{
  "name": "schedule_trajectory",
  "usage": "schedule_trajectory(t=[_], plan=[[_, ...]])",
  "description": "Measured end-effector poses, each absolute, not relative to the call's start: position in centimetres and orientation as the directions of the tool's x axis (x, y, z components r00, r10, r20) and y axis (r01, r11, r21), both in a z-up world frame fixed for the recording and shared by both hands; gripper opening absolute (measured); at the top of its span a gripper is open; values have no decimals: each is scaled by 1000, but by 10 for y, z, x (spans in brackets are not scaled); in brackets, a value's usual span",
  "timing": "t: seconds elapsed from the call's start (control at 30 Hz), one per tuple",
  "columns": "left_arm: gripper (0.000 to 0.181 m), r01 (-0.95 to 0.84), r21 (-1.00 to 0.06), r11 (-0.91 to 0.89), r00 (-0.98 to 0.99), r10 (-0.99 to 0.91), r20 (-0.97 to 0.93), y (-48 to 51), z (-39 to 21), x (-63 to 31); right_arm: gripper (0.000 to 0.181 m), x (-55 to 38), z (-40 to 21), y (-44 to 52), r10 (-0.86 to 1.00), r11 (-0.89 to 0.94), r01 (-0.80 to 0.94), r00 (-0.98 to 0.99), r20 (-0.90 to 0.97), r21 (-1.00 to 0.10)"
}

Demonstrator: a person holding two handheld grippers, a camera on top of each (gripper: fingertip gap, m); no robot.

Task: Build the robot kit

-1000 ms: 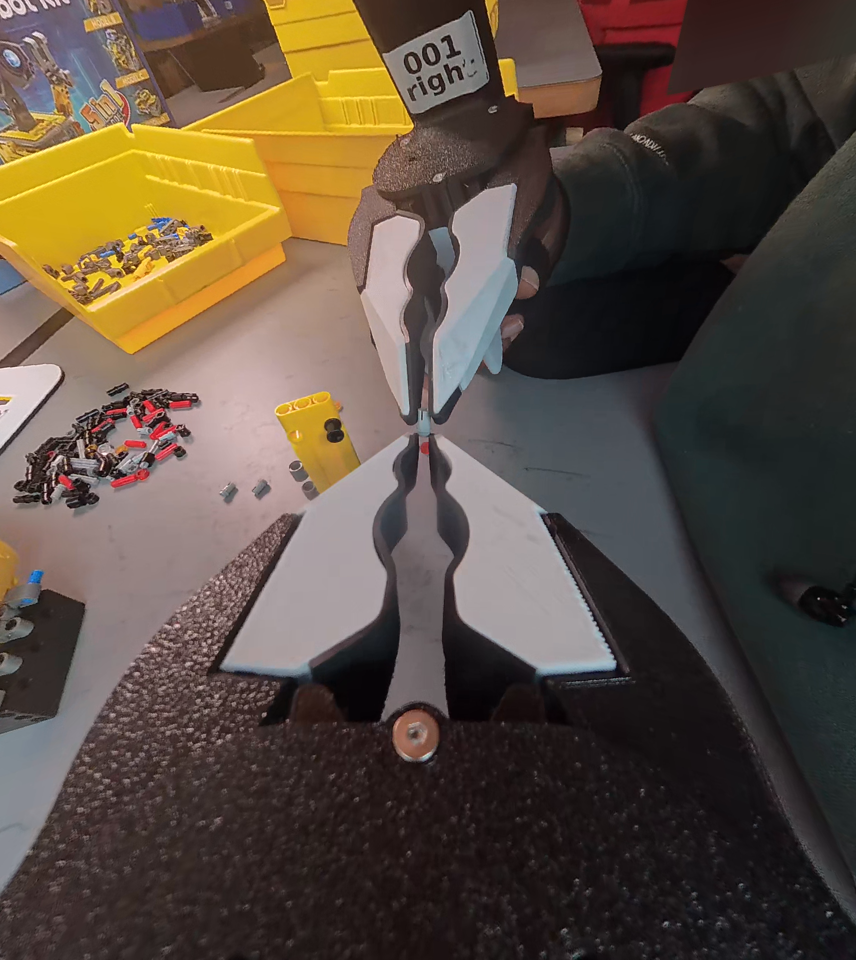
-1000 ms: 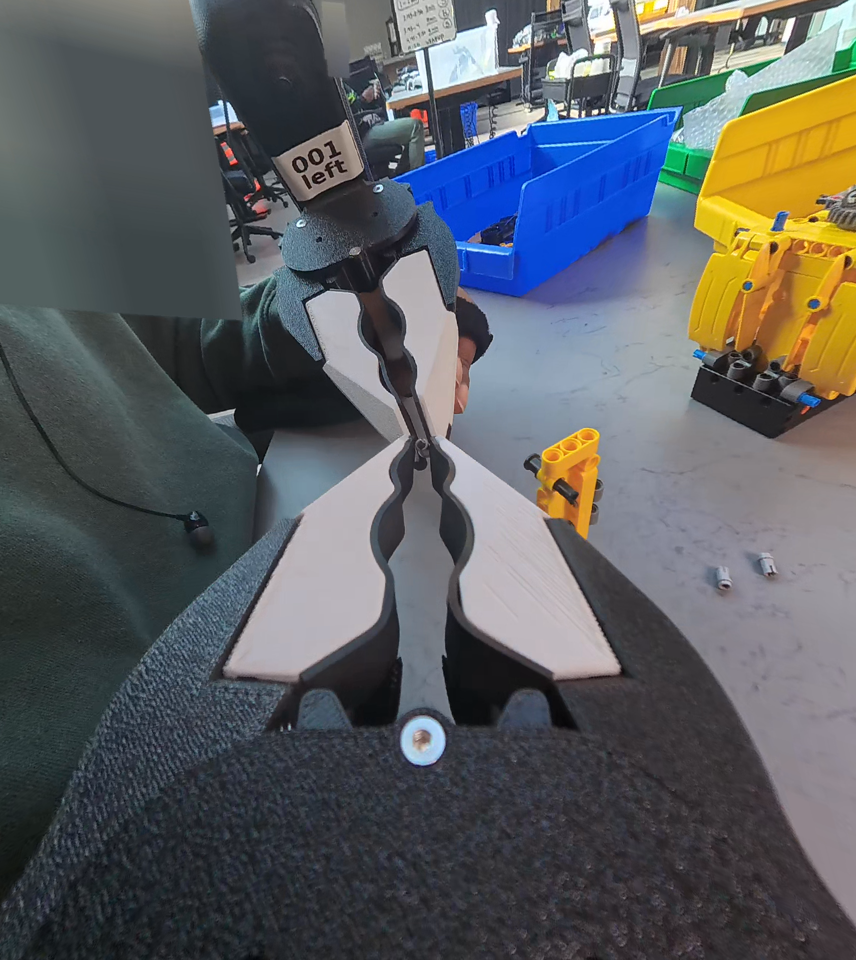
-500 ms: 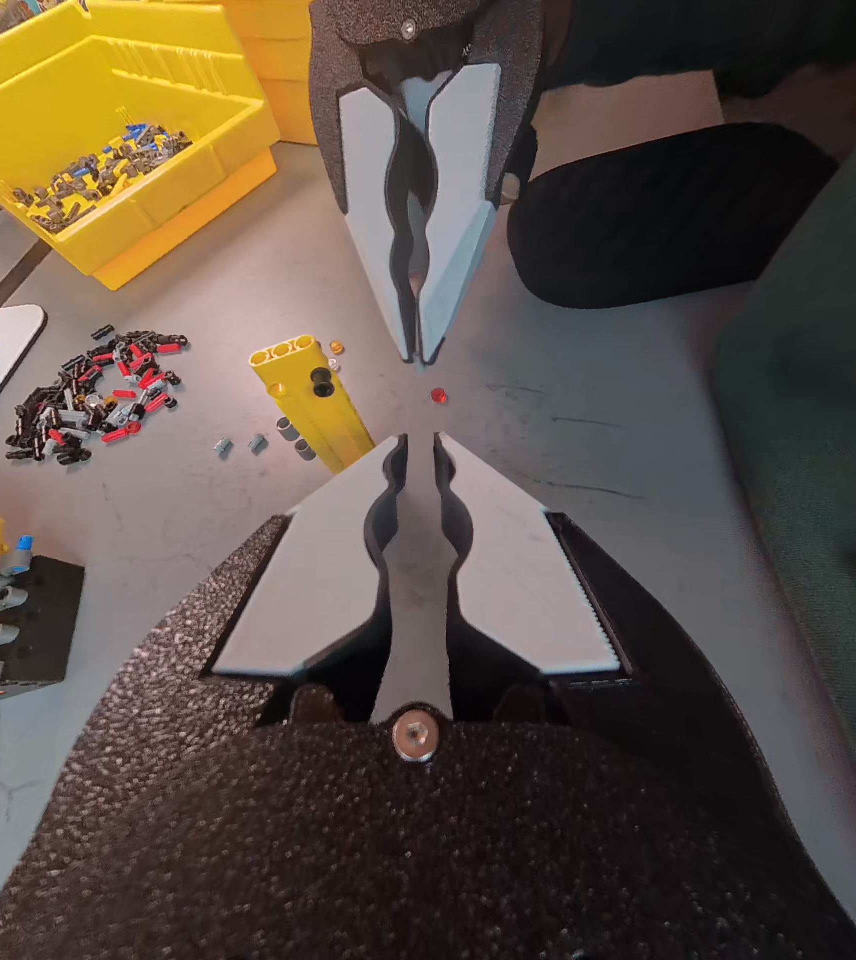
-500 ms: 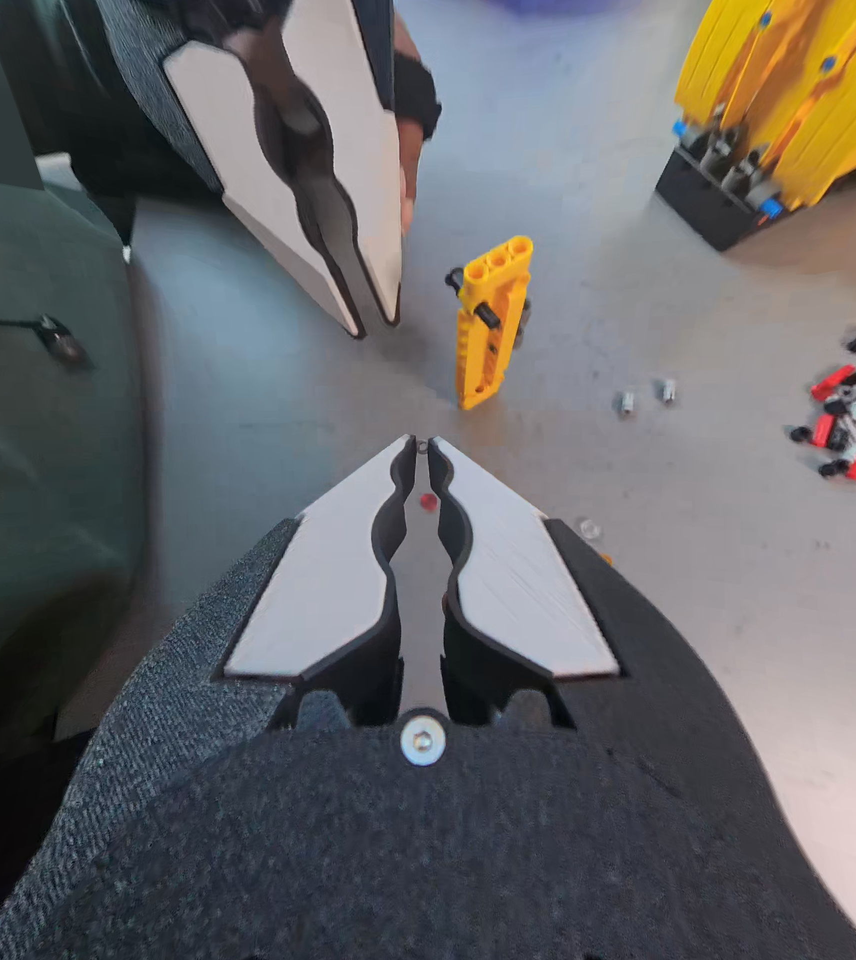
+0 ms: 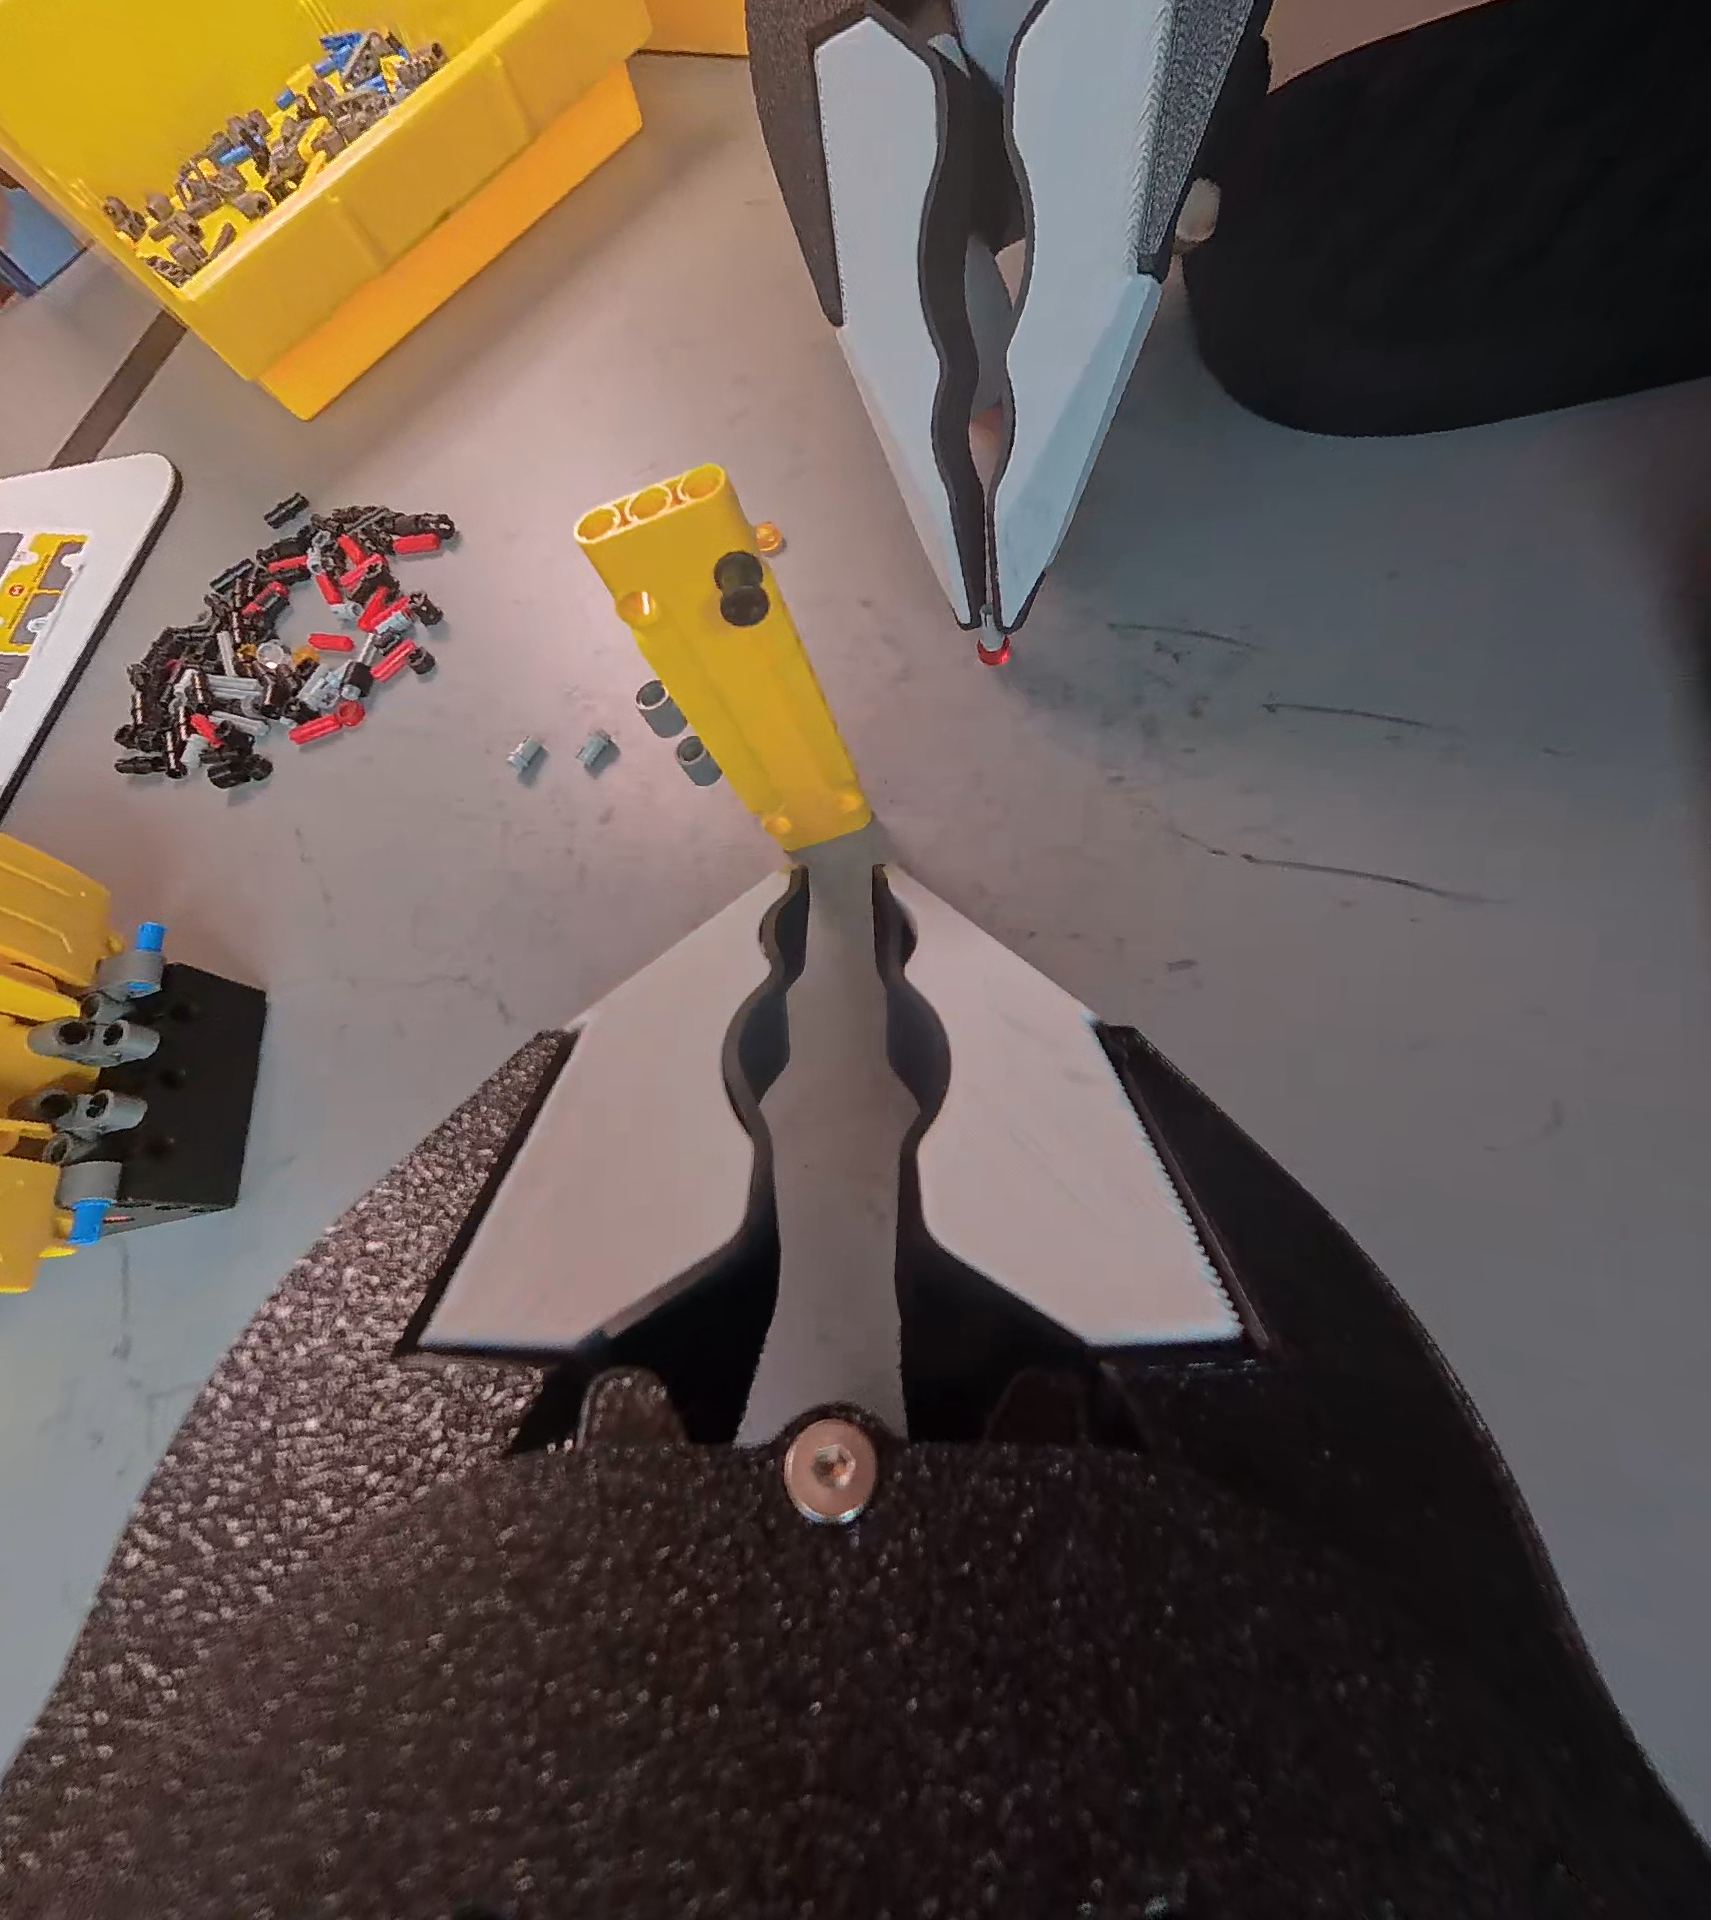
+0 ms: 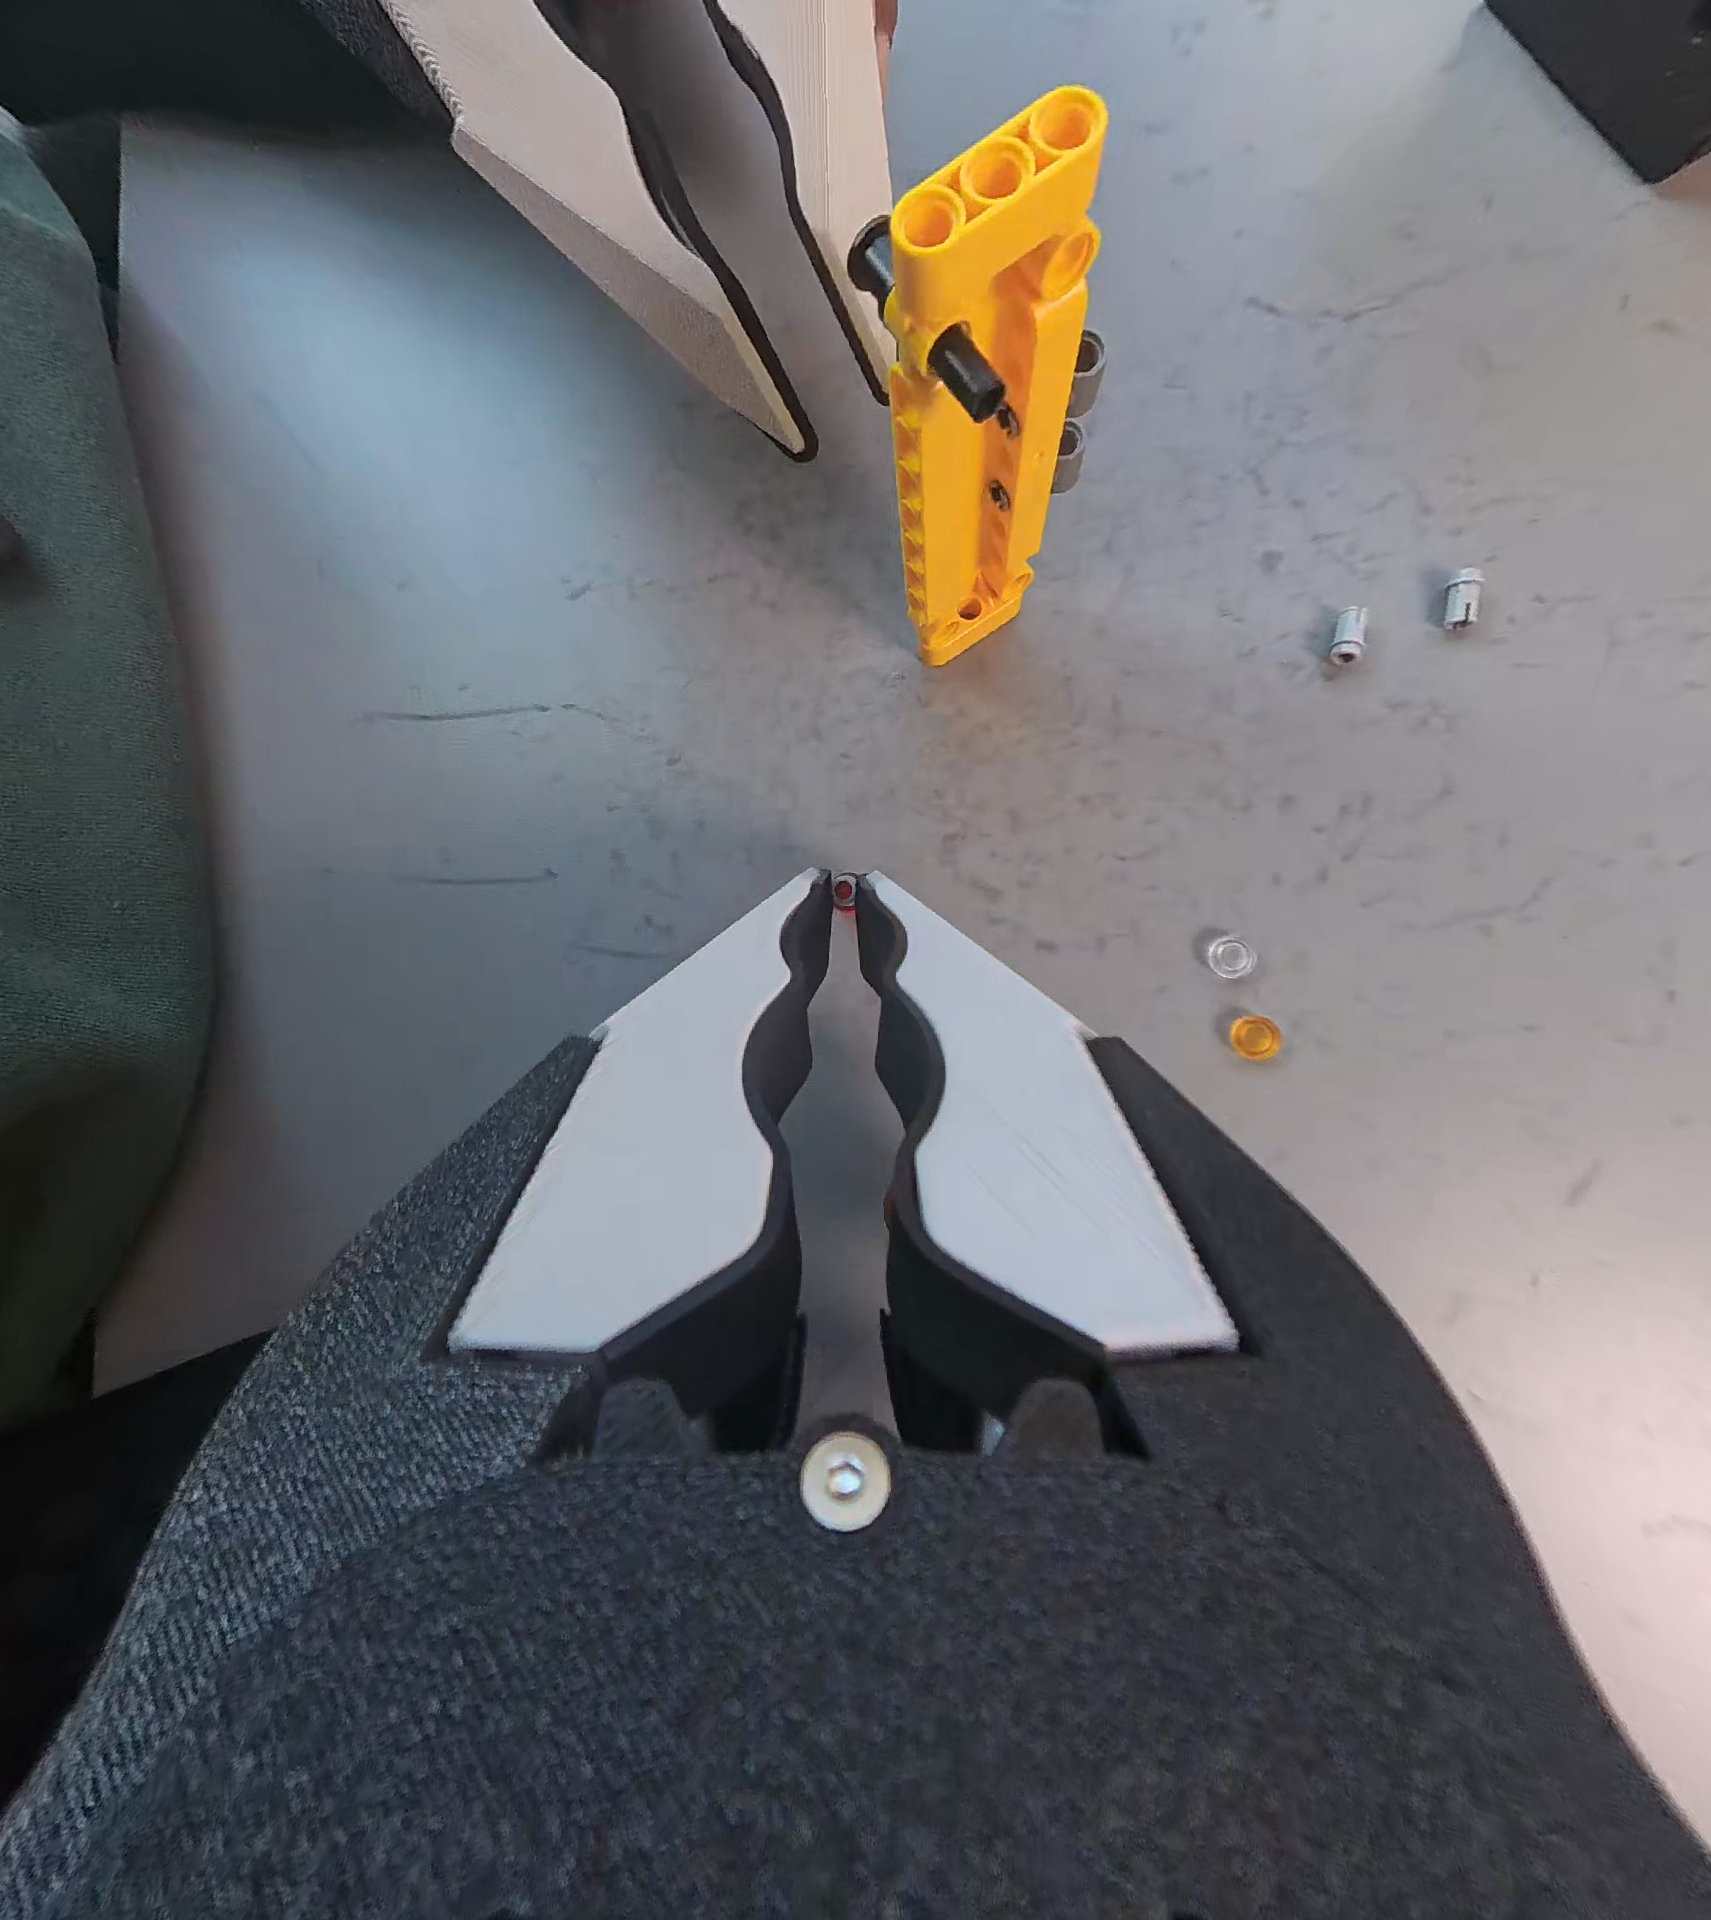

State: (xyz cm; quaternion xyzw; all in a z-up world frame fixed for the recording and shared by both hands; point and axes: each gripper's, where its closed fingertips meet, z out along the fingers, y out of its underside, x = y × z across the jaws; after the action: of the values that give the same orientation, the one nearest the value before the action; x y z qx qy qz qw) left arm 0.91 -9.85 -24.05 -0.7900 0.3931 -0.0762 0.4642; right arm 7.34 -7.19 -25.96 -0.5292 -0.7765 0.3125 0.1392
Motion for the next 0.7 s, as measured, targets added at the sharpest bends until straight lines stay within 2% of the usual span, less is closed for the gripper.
schedule_trajectory(t=[0.17,0.37,0.7], plan=[[11,-549,-794,-260,679,-693,-243,-99,-241,9,4,72,-260,-72,900,299,753,-426,-90,-586],[11,-549,-796,-255,677,-695,-244,-99,-240,10,4,69,-262,-72,857,453,767,-515,-15,-454],[12,-560,-799,-218,635,-733,-245,-107,-239,19,3,68,-261,-78,770,610,730,-637,13,-308]])
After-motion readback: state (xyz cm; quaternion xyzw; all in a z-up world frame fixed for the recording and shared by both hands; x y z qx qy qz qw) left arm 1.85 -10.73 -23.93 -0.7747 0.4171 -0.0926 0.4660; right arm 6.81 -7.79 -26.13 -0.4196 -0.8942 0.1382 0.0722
